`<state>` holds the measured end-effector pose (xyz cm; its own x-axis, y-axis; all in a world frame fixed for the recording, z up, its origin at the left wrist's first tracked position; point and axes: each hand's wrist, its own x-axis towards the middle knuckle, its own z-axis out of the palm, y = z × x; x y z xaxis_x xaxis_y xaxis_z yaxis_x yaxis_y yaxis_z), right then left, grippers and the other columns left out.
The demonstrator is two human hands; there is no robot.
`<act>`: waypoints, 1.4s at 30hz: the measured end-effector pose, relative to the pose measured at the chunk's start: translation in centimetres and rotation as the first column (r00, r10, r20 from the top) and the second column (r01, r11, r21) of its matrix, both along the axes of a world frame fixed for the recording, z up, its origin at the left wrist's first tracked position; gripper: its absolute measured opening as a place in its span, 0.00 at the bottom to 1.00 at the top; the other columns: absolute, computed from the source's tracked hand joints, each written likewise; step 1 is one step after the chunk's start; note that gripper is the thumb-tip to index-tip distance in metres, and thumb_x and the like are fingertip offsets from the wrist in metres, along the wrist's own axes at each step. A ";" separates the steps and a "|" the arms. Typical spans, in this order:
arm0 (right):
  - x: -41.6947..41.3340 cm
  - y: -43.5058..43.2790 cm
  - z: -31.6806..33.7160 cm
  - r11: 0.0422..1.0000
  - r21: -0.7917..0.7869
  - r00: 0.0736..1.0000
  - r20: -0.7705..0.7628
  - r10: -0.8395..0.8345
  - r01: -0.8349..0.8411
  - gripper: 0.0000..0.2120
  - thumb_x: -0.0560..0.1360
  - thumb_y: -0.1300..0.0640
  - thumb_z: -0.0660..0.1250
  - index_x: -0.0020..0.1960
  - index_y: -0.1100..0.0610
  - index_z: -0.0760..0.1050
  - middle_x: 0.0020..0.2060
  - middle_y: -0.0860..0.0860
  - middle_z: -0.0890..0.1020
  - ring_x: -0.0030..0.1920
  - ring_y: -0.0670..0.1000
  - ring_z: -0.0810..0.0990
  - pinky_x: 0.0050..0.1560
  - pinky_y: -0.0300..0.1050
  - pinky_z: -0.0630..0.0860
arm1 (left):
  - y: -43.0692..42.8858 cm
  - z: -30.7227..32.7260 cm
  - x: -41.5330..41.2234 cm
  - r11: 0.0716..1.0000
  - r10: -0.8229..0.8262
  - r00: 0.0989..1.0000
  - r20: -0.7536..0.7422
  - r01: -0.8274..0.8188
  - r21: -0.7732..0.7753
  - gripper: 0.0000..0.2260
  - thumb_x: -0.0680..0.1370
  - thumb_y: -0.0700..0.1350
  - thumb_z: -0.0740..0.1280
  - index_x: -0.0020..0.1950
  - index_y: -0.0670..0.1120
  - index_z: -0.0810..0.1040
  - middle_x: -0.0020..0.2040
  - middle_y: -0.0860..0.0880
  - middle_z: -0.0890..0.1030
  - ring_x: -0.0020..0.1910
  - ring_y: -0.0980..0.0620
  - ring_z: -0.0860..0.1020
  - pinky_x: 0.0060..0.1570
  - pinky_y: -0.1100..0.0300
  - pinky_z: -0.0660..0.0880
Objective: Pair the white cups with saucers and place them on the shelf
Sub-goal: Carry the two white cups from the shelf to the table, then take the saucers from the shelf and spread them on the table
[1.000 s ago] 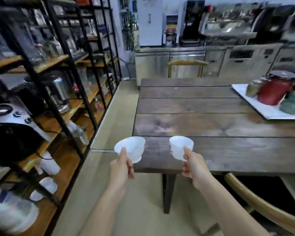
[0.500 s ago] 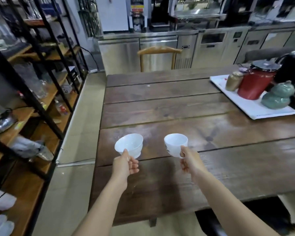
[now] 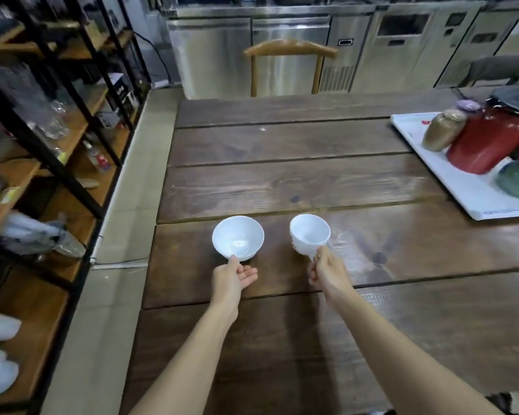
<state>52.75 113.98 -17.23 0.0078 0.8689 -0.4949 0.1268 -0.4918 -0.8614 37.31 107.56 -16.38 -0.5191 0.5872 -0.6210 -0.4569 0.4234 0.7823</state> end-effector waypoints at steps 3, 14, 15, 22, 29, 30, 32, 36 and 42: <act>0.3 0.9 -0.9 1.000 0.001 1.000 0.023 -0.009 0.009 0.16 0.79 0.60 0.49 0.33 0.56 0.63 0.29 0.54 0.67 0.28 0.50 0.64 0.29 0.41 0.65 | 0.9 -0.4 0.8 0.999 0.024 0.999 0.030 -0.025 0.026 0.16 0.83 0.46 0.54 0.38 0.40 0.70 0.43 0.44 0.79 0.40 0.52 0.80 0.37 0.64 0.77; 3.2 1.9 -2.0 0.987 -0.059 0.989 0.013 0.147 -0.146 0.11 0.80 0.52 0.54 0.48 0.59 0.69 0.41 0.57 0.77 0.28 0.51 0.73 0.26 0.42 0.71 | 0.9 -1.6 1.8 0.994 0.039 0.985 -0.166 -0.055 -0.093 0.14 0.79 0.54 0.61 0.55 0.43 0.72 0.47 0.46 0.80 0.46 0.47 0.82 0.42 0.59 0.78; 3.5 1.9 -2.1 0.984 -0.063 0.984 0.054 0.167 -0.164 0.11 0.79 0.50 0.56 0.51 0.58 0.69 0.40 0.56 0.78 0.28 0.51 0.74 0.26 0.42 0.71 | 0.8 -1.5 1.8 0.992 0.035 0.983 -0.181 -0.056 -0.112 0.15 0.79 0.54 0.62 0.56 0.44 0.70 0.46 0.46 0.80 0.45 0.48 0.82 0.42 0.59 0.78; 5.3 2.7 1.7 0.872 0.334 0.781 0.619 0.084 -0.358 0.19 0.77 0.46 0.60 0.58 0.60 0.71 0.56 0.57 0.76 0.55 0.59 0.76 0.55 0.55 0.73 | -0.6 0.7 0.1 0.969 -0.162 0.858 -0.488 0.046 -0.242 0.12 0.78 0.55 0.62 0.53 0.47 0.73 0.54 0.47 0.79 0.50 0.49 0.77 0.52 0.53 0.75; 3.3 2.0 9.2 0.609 0.377 0.649 0.693 0.314 -0.697 0.34 0.75 0.39 0.60 0.77 0.47 0.52 0.74 0.48 0.64 0.73 0.51 0.62 0.72 0.57 0.56 | -4.1 6.4 -1.9 0.944 -0.322 0.536 -0.780 0.112 -0.312 0.24 0.77 0.59 0.61 0.71 0.51 0.68 0.72 0.48 0.71 0.70 0.46 0.69 0.66 0.46 0.69; 2.8 1.4 9.7 0.581 0.386 0.641 0.693 0.330 -0.717 0.36 0.74 0.37 0.60 0.77 0.45 0.51 0.74 0.47 0.64 0.74 0.50 0.61 0.72 0.56 0.55 | -4.8 7.0 -2.2 0.939 -0.337 0.499 -0.798 0.115 -0.324 0.26 0.77 0.60 0.61 0.73 0.52 0.66 0.73 0.48 0.69 0.71 0.46 0.68 0.67 0.45 0.68; 1.5 0.1 10.4 0.512 0.401 0.612 0.707 0.354 -0.760 0.38 0.72 0.35 0.61 0.76 0.43 0.49 0.74 0.47 0.64 0.73 0.50 0.62 0.73 0.56 0.55 | -6.6 8.2 -3.0 0.942 -0.333 0.435 -0.836 0.107 -0.319 0.29 0.76 0.62 0.62 0.74 0.53 0.63 0.75 0.49 0.67 0.72 0.46 0.65 0.69 0.44 0.65; -2.0 -3.2 11.4 0.387 0.422 0.557 0.742 0.372 -0.820 0.39 0.71 0.34 0.62 0.76 0.43 0.49 0.75 0.47 0.63 0.73 0.51 0.62 0.71 0.55 0.55 | -12.3 9.9 -5.0 0.961 -0.276 0.301 -0.913 0.114 -0.253 0.31 0.74 0.63 0.63 0.74 0.53 0.64 0.73 0.49 0.68 0.71 0.48 0.66 0.68 0.47 0.65; -9.4 -13.0 12.7 0.171 0.442 0.468 0.758 0.455 -0.881 0.39 0.72 0.33 0.59 0.77 0.43 0.47 0.76 0.50 0.61 0.75 0.52 0.58 0.72 0.57 0.54 | -25.0 11.1 -8.5 0.975 -0.204 0.236 -0.950 -0.035 -0.218 0.37 0.70 0.70 0.57 0.75 0.53 0.63 0.75 0.51 0.66 0.74 0.50 0.62 0.69 0.50 0.61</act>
<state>43.34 101.03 -4.48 -0.7970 0.5846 0.1516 0.4310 0.7265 -0.5352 28.79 82.55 -5.28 -0.7463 0.6257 0.2269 0.6370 0.5725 0.5162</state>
